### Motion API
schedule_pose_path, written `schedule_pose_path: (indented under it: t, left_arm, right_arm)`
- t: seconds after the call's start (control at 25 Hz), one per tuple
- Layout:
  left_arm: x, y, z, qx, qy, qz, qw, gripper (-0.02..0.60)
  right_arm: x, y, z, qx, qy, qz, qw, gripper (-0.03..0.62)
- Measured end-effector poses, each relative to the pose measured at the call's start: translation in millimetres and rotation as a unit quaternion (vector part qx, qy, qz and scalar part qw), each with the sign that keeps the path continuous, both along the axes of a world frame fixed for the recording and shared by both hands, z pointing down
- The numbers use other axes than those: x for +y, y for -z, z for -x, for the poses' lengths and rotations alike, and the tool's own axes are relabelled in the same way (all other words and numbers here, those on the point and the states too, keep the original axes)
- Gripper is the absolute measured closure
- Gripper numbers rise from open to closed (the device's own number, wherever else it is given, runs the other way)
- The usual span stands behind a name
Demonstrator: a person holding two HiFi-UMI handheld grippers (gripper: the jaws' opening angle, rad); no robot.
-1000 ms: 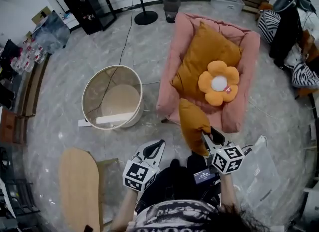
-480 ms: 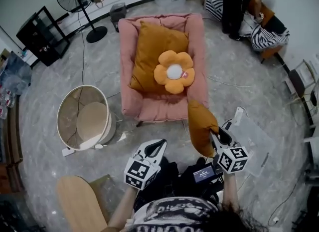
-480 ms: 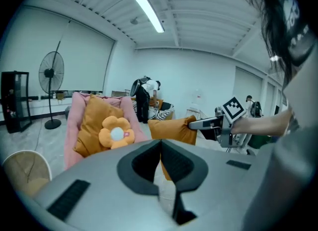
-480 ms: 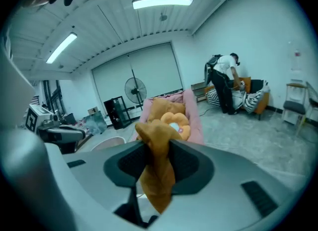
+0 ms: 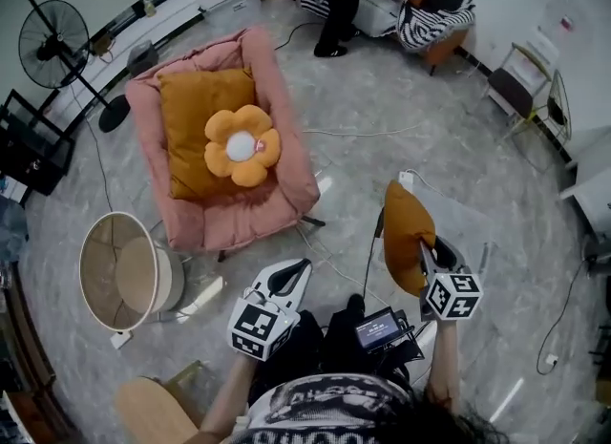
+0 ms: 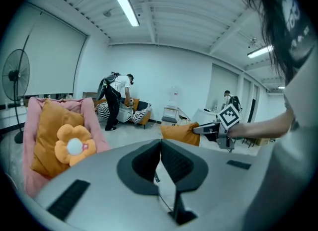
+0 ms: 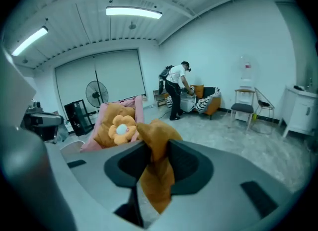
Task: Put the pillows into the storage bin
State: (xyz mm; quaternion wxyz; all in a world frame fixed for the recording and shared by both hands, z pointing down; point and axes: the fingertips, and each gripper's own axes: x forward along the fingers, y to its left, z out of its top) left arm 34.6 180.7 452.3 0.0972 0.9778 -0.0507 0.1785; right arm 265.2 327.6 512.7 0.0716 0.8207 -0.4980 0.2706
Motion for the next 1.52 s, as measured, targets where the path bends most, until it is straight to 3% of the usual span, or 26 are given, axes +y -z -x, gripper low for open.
schedule_pose_path:
  t: [0.36, 0.48, 0.56, 0.68, 1.16, 1.52]
  left_arm:
    - [63, -7, -101, -0.028, -0.024, -0.008, 0.9993, 0.569]
    - [81, -8, -126, -0.036, -0.029, -0.008, 0.9989, 0.569]
    - [94, -7, -139, -0.041, -0.038, -0.012, 0.9984, 0.569]
    - [105, -9, -149, -0.050, -0.045, -0.018, 0.9976, 0.569]
    - [68, 0, -126, -0.049, 0.041, -0.022, 0.9977, 0.569]
    - [-1, 7, -83, -0.047, 0.099, -0.036, 0.9933, 0.569]
  right_arm:
    - [78, -96, -118, -0.005, -0.041, 0.075, 0.996, 0.471]
    - [83, -138, -131, -0.021, -0.007, 0.098, 0.995, 0.406]
    - [83, -155, -132, -0.033, 0.017, 0.106, 0.994, 0.405]
    - [79, -153, -130, -0.049, 0.039, 0.085, 0.994, 0.347]
    - [32, -100, -98, -0.050, 0.108, 0.011, 0.993, 0.349]
    - [-52, -56, -63, -0.043, 0.156, -0.038, 0.986, 0.364]
